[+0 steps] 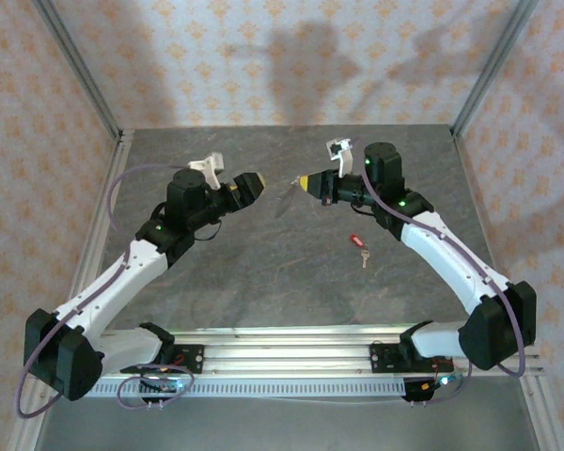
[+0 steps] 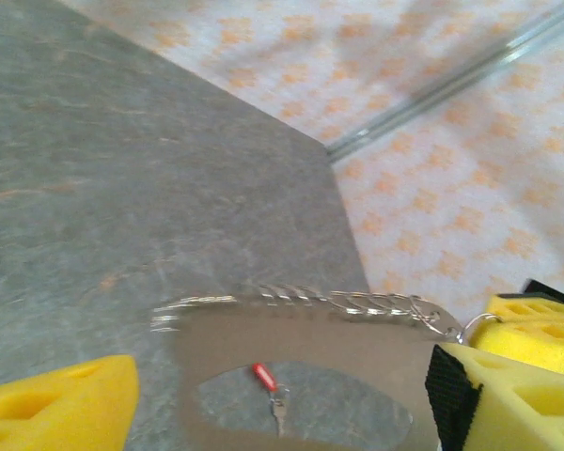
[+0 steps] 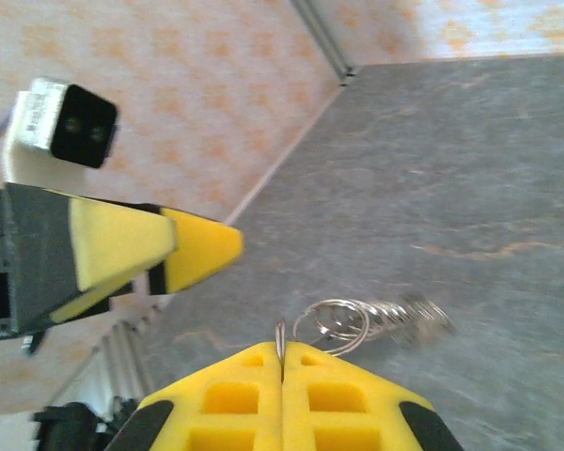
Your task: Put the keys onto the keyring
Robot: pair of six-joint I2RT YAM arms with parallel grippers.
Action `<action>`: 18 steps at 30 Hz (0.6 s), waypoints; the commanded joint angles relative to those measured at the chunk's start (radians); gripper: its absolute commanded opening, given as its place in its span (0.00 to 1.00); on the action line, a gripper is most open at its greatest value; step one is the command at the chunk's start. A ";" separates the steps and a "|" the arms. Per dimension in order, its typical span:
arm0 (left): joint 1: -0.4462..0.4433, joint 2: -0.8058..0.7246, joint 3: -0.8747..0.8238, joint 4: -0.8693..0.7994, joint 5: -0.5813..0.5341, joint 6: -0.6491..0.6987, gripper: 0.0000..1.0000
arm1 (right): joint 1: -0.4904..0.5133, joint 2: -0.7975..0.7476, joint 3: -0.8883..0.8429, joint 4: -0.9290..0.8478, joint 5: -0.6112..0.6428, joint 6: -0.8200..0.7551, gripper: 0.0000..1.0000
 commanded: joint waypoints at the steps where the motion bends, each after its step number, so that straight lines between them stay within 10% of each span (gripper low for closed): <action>1: 0.004 0.000 0.048 0.078 0.107 0.047 0.78 | -0.011 -0.002 0.020 0.149 -0.146 0.083 0.00; 18: 0.004 0.094 0.124 0.258 0.378 0.124 0.46 | -0.014 0.073 0.017 0.299 -0.320 0.248 0.00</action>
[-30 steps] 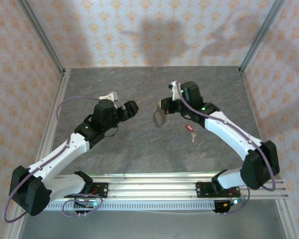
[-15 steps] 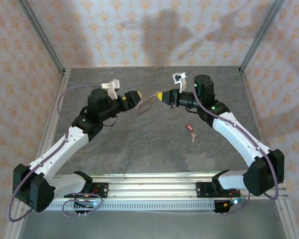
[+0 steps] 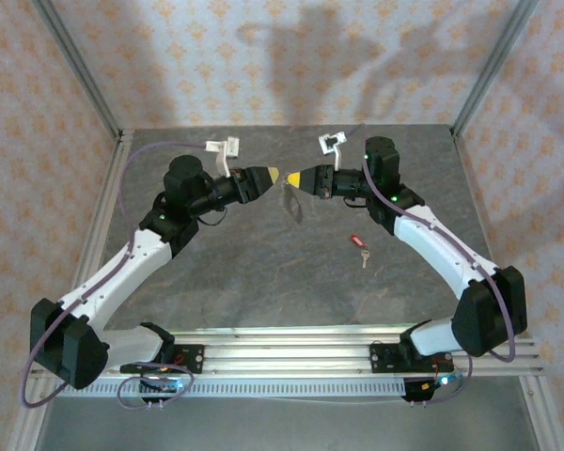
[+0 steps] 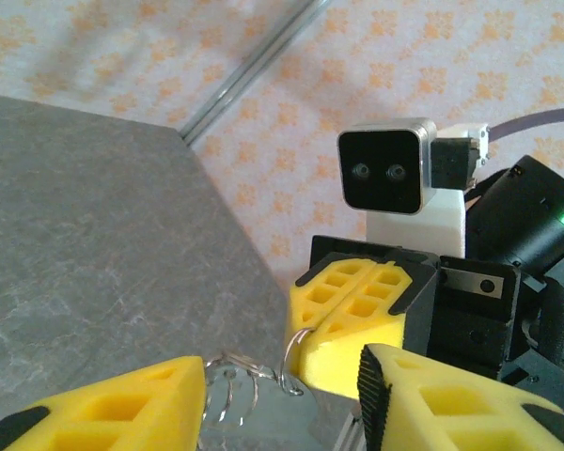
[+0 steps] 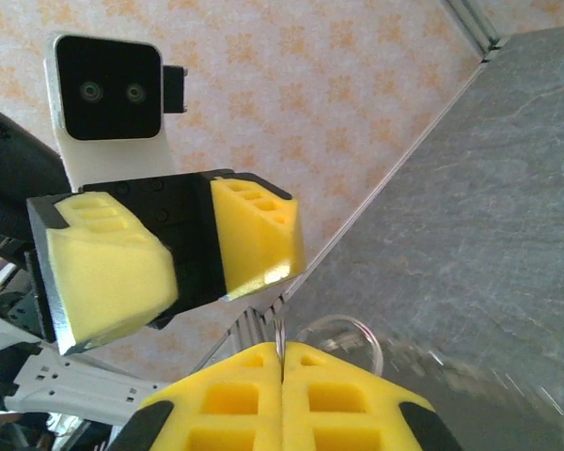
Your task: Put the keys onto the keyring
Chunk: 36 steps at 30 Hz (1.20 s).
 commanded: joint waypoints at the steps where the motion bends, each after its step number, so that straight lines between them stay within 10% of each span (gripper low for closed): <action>1: 0.003 0.023 0.037 0.086 0.082 0.035 0.46 | -0.004 -0.007 0.017 0.078 -0.058 0.020 0.00; 36: -0.021 0.113 -0.020 0.288 0.132 -0.040 0.35 | -0.027 -0.031 -0.029 0.157 -0.002 0.062 0.00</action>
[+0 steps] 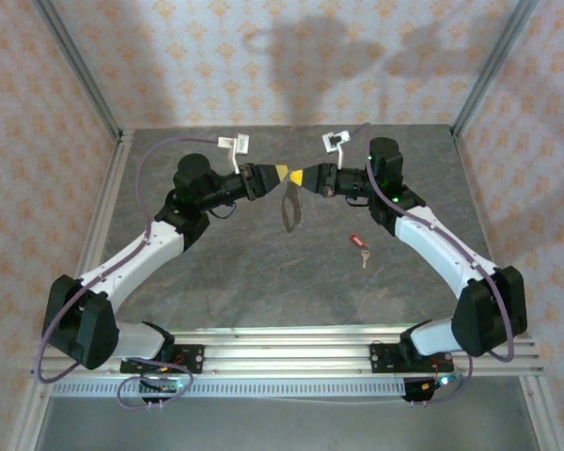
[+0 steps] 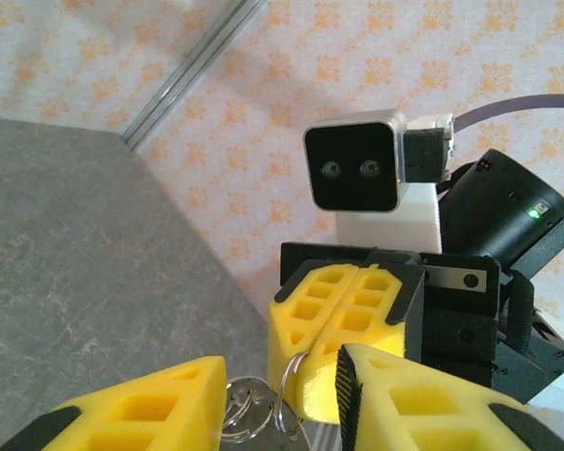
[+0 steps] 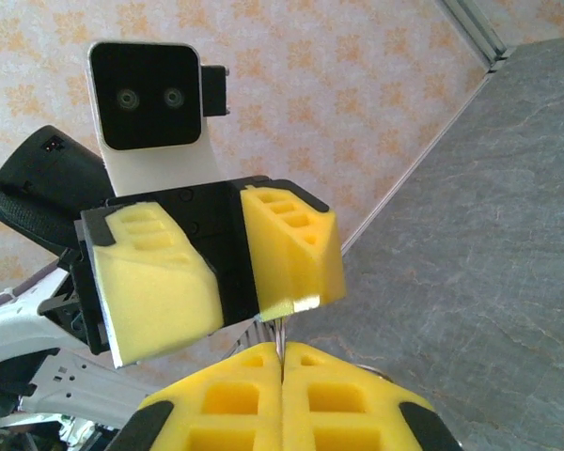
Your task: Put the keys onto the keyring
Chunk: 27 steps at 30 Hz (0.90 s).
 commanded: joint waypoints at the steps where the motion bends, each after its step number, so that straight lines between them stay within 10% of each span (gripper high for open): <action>1: -0.021 0.005 0.003 0.053 0.034 0.009 0.34 | -0.005 -0.028 -0.004 0.082 0.011 0.011 0.00; 17: -0.051 0.009 0.013 0.058 0.041 0.032 0.08 | -0.013 -0.024 -0.026 0.096 0.018 0.021 0.00; 27: -0.081 0.033 0.053 0.010 0.011 0.069 0.09 | -0.013 -0.021 -0.044 0.121 0.015 0.040 0.00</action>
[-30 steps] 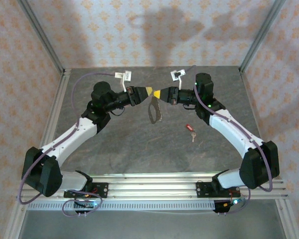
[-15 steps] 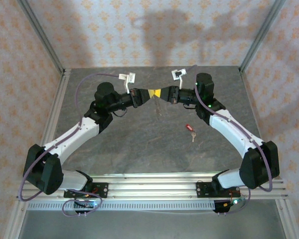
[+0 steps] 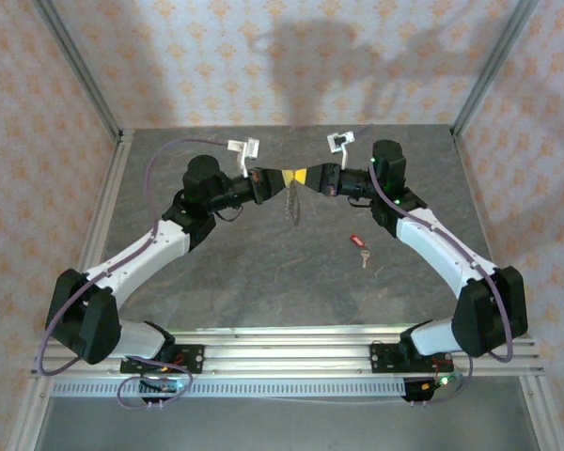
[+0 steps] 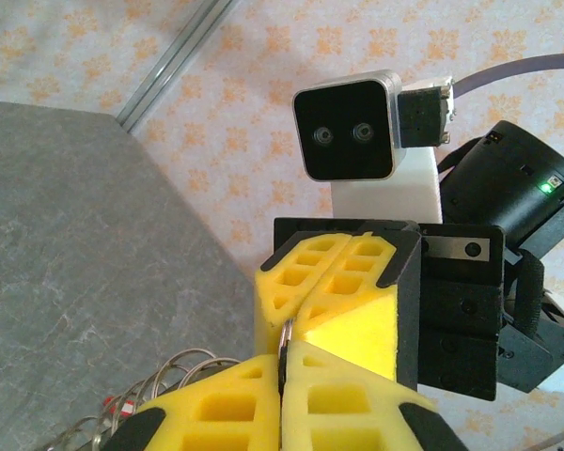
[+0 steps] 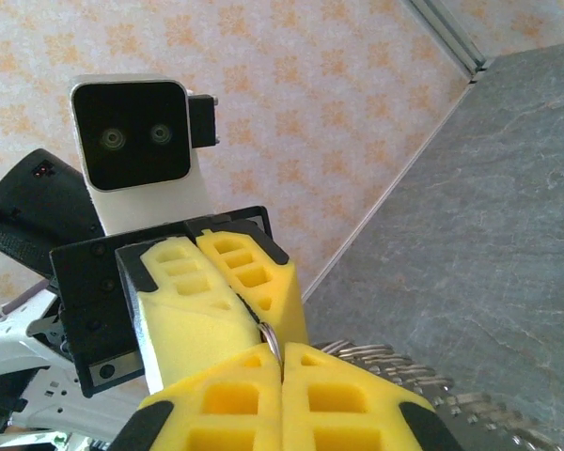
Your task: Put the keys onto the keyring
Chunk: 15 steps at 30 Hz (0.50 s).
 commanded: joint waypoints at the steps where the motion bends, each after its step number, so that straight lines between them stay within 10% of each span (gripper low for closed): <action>1: -0.039 0.005 0.044 0.024 0.024 0.030 0.09 | 0.006 -0.014 -0.009 0.077 0.000 0.016 0.00; 11: -0.053 0.009 0.053 -0.016 -0.015 0.090 0.00 | -0.001 -0.013 -0.015 0.056 0.029 0.014 0.01; 15: -0.052 0.000 0.053 -0.049 -0.024 0.129 0.00 | -0.033 -0.036 -0.022 0.050 0.044 0.029 0.27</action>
